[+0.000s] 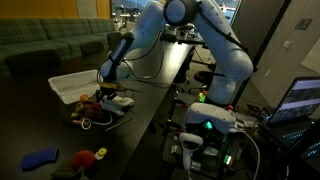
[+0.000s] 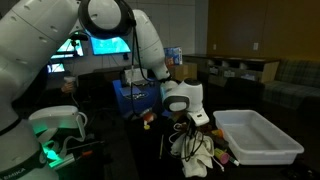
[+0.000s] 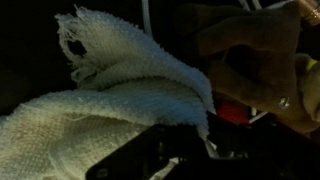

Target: Use the towel to sweep the things on the table to the left and then put the towel in the white bin

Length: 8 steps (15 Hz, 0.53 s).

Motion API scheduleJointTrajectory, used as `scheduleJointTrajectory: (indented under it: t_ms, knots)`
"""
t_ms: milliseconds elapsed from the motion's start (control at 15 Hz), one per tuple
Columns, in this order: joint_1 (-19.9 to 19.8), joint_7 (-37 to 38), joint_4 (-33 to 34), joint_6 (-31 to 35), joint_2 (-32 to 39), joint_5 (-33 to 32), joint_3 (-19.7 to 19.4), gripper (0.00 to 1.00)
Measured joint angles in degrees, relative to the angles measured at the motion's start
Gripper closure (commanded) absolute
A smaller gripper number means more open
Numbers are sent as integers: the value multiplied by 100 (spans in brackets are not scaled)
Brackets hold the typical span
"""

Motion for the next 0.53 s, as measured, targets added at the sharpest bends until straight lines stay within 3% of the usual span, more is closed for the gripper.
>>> scheduleJointTrajectory:
  t_ms: [533]
  knots:
    - [418,22,125,-14,49,10,150,91]
